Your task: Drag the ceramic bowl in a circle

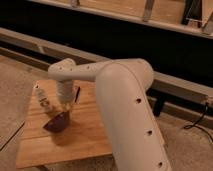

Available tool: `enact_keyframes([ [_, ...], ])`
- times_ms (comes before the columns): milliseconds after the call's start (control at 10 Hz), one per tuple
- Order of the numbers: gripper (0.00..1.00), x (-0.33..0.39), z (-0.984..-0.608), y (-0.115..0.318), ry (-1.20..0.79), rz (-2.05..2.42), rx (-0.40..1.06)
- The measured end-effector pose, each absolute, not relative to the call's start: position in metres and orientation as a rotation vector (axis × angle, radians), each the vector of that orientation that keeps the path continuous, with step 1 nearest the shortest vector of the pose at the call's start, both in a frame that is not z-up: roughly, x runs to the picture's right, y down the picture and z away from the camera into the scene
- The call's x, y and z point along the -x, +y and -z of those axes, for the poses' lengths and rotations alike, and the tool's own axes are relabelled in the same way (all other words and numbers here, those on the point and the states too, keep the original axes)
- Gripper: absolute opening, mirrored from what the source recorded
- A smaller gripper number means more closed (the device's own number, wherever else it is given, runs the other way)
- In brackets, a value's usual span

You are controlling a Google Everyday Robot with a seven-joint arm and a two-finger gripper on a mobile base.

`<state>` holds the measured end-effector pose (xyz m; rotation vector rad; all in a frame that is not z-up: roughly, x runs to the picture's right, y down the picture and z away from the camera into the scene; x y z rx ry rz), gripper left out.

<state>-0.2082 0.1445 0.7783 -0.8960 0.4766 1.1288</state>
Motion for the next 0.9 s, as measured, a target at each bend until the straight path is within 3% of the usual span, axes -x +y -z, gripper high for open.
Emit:
enact_keyframes([
  [400, 0.0, 0.184, -0.744, 0.194, 0.52, -1.032, 0.941],
  [900, 0.0, 0.111, -0.745, 0.226, 0.669, -0.954, 0.894],
])
